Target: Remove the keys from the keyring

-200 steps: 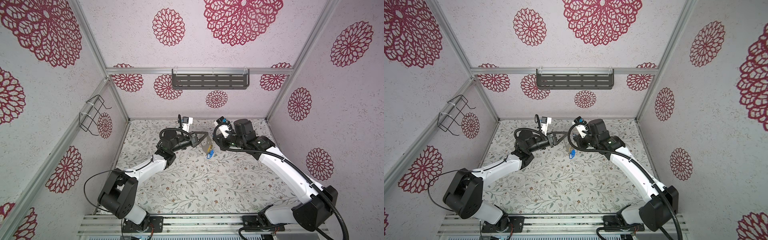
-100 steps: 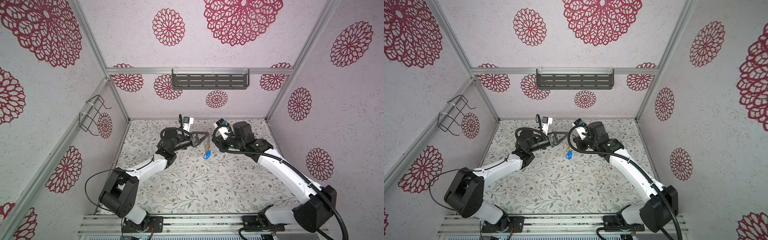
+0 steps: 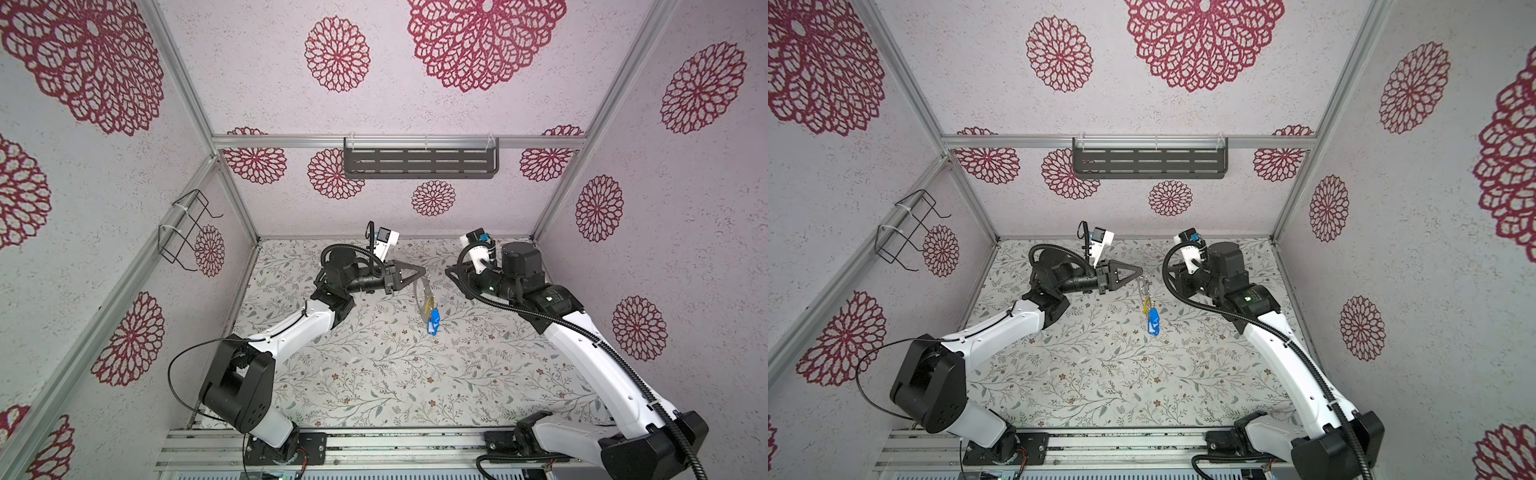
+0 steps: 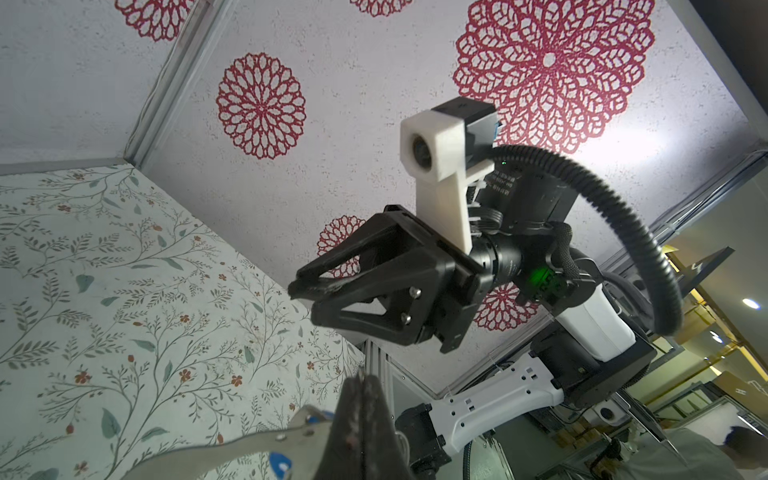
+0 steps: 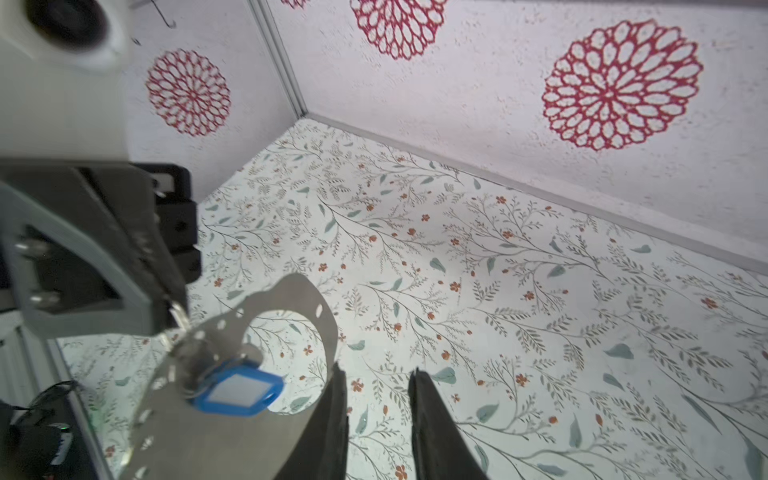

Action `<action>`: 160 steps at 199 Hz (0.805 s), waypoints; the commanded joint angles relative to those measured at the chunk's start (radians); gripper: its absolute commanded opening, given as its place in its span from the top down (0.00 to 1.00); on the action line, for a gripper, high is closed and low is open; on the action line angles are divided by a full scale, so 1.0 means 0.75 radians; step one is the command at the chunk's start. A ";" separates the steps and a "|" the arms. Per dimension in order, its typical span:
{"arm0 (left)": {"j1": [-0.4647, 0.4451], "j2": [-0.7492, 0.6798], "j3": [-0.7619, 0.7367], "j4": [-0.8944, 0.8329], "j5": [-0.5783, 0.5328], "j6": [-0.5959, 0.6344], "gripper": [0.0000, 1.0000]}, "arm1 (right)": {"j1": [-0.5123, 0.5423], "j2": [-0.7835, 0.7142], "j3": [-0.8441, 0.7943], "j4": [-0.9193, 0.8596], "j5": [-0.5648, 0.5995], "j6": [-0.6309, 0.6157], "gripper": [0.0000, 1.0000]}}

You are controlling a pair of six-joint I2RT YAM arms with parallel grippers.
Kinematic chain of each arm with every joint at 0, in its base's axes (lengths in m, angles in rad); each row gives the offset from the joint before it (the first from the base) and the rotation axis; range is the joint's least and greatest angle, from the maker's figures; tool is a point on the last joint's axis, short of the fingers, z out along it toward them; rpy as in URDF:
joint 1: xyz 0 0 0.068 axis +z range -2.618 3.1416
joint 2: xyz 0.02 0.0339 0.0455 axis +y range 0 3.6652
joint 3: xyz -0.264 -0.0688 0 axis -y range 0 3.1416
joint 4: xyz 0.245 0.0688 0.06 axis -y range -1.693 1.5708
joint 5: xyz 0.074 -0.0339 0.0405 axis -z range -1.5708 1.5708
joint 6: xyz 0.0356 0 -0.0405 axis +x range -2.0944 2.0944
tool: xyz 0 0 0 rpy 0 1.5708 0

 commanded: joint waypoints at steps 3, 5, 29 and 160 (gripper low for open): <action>0.016 0.004 0.024 -0.014 0.035 0.044 1.00 | -0.032 -0.029 -0.041 0.229 -0.315 0.171 0.72; 0.015 0.005 0.024 -0.014 0.035 0.044 1.00 | -0.035 -0.031 -0.045 0.246 -0.337 0.186 0.72; 0.015 0.000 0.025 -0.022 0.036 0.048 1.00 | -0.043 -0.025 -0.126 0.438 -0.502 0.334 0.72; 0.018 0.020 0.065 -0.035 0.032 0.046 1.00 | -0.044 0.048 -0.196 0.577 -0.580 0.428 0.74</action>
